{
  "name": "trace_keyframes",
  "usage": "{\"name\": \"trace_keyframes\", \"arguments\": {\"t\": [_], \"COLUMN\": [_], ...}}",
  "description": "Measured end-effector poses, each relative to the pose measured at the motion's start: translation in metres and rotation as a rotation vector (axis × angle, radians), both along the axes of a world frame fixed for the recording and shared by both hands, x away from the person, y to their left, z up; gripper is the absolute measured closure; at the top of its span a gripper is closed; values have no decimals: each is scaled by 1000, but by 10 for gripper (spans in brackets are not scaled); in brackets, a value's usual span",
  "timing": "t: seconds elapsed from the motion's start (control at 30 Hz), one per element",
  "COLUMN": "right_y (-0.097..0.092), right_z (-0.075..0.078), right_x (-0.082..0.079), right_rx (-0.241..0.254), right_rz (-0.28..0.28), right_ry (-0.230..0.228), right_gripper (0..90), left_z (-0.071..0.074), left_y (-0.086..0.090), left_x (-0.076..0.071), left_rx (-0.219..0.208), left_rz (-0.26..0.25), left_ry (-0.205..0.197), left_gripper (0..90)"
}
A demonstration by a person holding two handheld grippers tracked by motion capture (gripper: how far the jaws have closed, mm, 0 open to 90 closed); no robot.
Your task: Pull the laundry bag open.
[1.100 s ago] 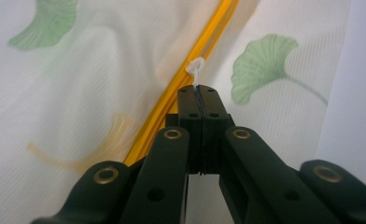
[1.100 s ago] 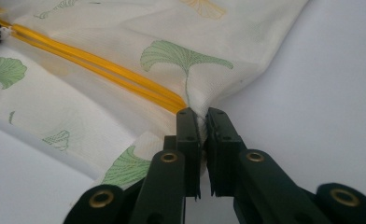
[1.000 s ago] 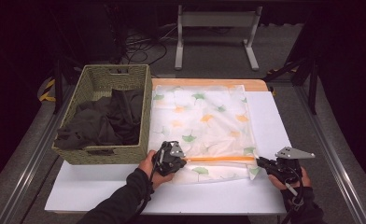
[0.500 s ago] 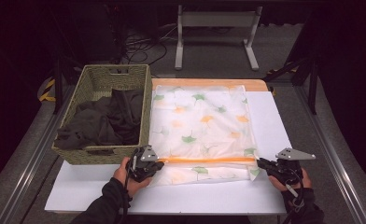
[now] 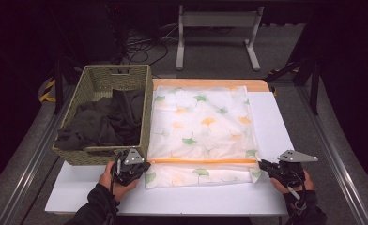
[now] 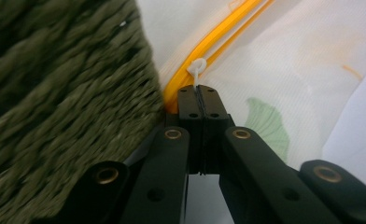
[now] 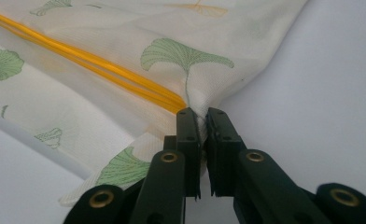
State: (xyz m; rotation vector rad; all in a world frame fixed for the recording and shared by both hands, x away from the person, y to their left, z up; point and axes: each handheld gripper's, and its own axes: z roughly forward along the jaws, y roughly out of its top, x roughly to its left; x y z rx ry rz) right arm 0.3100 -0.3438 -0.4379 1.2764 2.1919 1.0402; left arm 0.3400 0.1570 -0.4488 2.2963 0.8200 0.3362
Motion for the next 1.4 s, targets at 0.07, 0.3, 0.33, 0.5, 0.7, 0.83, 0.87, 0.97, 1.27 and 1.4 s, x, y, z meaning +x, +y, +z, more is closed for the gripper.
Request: {"name": "trace_keyframes", "arguments": {"t": [0.07, 0.3, 0.33, 0.5, 0.7, 0.83, 0.87, 0.97, 1.27, 1.4], "right_y": [0, 1, 1, 2, -3, -1, -1, -2, 6, 15], "right_z": [0, 0, 0, -1, -2, -4, -4, -4, 6, 15], "right_x": [0, -1, -1, -1, -1, 0, -1, -1, -1, -2], "right_rx": [1, -3, -4, -14, -14, -27, -33, -35, -78, -108], "right_rz": [0, 2, 2, -2, -27, -32, -30, -24, -56, -46], "right_ry": [0, 3, 3, 8, 11, 5, 2, -1, -98, -151], "right_gripper": [849, 848, 848, 847, 845, 825, 812, 747, 477, 393], "left_z": [-1, -3, -4, -8, -12, -13, -13, -12, -9, -11], "left_y": [4, 16, 15, 9, 0, 0, 0, 4, 6, 7], "left_x": [-1, -1, -1, 1, 2, 2, 1, -2, -15, -22], "left_rx": [-5, -8, -6, -2, -9, -17, -21, -60, -85, -110], "left_rz": [11, 17, 18, 19, 34, 40, 42, 41, 52, 40], "left_ry": [8, 17, 12, 14, -22, -22, -25, -34, 14, 47], "left_gripper": [900, 900, 900, 899, 900, 898, 897, 843, 384, 287]}}
